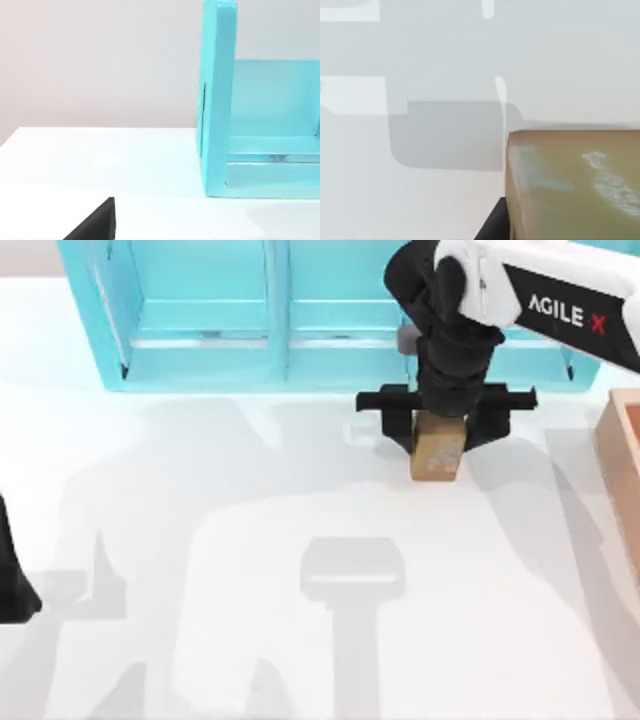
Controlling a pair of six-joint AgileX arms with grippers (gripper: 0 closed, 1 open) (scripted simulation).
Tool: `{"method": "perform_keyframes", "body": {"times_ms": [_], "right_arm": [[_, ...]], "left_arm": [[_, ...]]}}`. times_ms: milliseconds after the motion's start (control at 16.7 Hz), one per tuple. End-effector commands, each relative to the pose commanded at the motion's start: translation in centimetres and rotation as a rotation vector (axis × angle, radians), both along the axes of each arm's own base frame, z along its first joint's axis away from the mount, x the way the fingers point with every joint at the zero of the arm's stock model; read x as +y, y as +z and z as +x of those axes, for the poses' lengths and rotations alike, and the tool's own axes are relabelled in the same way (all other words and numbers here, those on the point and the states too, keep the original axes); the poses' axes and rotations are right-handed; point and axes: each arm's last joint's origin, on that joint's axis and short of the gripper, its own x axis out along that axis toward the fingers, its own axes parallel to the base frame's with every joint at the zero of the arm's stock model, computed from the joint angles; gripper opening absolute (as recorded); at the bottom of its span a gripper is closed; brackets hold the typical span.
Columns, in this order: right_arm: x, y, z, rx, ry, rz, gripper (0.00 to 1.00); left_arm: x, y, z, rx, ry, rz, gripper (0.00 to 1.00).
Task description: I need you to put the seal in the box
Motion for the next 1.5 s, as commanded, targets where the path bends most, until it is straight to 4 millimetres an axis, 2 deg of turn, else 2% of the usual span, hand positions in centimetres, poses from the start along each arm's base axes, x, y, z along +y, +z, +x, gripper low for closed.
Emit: {"method": "perform_keyframes", "body": {"times_ms": [480,780,1200,1500], "right_arm": [[0.1,0.2,0.1,0.015,-0.001,-0.012,0.00],[0.2,4.3,0.6,0.004,-0.009,-0.002,0.00],[0.2,9.6,0.0,-0.002,0.001,0.004,0.00],[0.1,10.0,-0.1,-0.002,-0.001,0.002,0.00]], "left_arm": [[0.0,0.0,0.0,0.000,0.000,0.000,1.00],[0.0,0.0,0.0,0.000,0.000,0.000,1.00],[0.0,0.0,0.0,0.000,0.000,0.000,1.00],[0.0,0.0,0.0,0.000,0.000,0.000,1.00]]}}
